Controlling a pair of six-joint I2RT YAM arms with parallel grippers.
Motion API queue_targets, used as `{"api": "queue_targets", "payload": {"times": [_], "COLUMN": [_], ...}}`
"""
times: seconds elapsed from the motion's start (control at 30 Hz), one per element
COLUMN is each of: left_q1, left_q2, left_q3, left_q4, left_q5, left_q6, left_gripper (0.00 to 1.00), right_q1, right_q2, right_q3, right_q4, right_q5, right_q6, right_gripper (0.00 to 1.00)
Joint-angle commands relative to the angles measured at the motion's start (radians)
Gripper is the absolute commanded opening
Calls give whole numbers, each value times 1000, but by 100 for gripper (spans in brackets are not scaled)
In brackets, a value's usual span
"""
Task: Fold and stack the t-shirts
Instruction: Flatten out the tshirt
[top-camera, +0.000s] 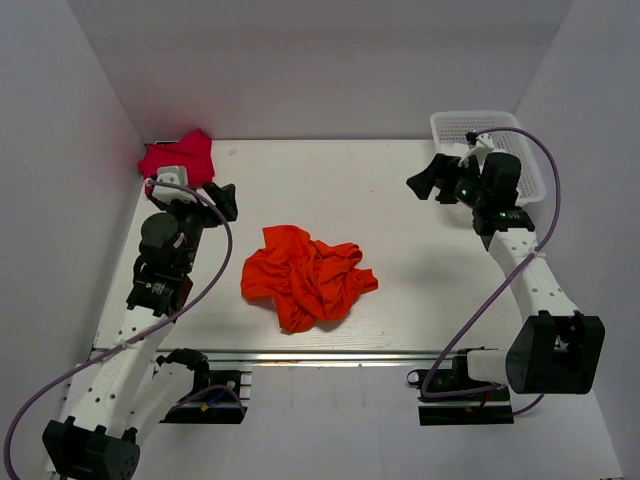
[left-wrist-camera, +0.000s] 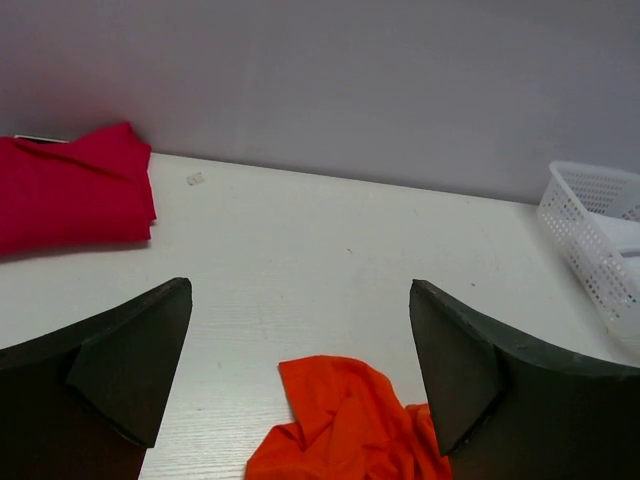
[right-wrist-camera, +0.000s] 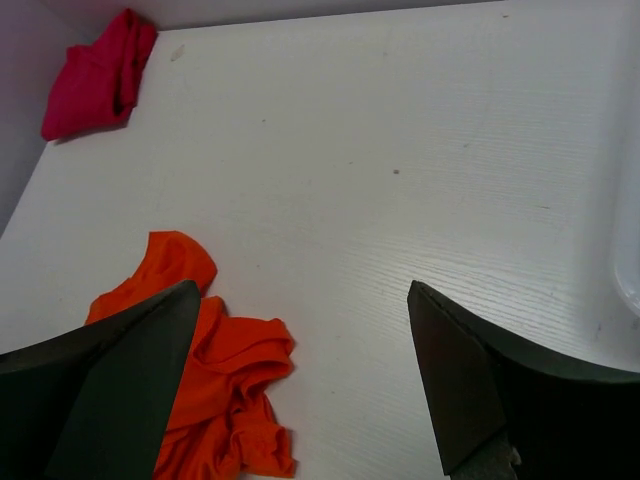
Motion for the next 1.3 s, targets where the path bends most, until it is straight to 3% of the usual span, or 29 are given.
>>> {"api": "queue_targets", "payload": {"times": [0.0, 0.1, 0.13, 0.2, 0.37, 0.6, 0.83, 0.97, 1.07, 1.1, 1.17, 1.2, 1.23, 1.27], "left_q1": [4, 4, 4, -6, -7, -7, -7, -7, -7, -7, -7, -7, -7, -7], "left_q2": [-14, 35, 100, 214, 313, 229, 244, 285, 322, 334, 357, 377, 377, 389], "left_q3": [-23, -41, -20, 21, -37, -216, -291, -328, -362, -371, -382, -382, -382, -382], "left_q4": [-73, -117, -215, -368, -492, -516, -404, -351, -271, -251, -202, -193, -180, -180], "left_q5": [30, 113, 134, 115, 170, 189, 233, 255, 301, 311, 325, 334, 334, 334], "left_q6": [-31, -31, -49, -110, -259, -374, -405, -414, -414, -414, -414, -414, -414, -414], "left_gripper": [100, 100, 100, 100, 100, 100, 100, 93, 81, 77, 60, 53, 33, 6], "right_q1": [10, 51, 68, 159, 378, 629, 743, 786, 801, 803, 806, 805, 806, 803], "right_q2": [12, 34, 39, 51, 143, 407, 533, 570, 596, 607, 624, 634, 634, 625], "right_q3": [21, 34, 43, 38, 99, 239, 334, 345, 347, 350, 354, 356, 356, 353], "right_q4": [67, -8, -51, -82, -166, -238, -261, -252, -243, -243, -244, -250, -249, -247], "right_q5": [-145, -147, -81, 0, 113, 228, 369, 435, 470, 485, 522, 531, 545, 567], "right_q6": [14, -29, -52, -101, -157, -158, -140, -100, -86, -69, -54, -42, -33, -22], "right_gripper": [90, 90, 90, 90, 90, 90, 90, 85, 80, 73, 67, 56, 48, 26]}}
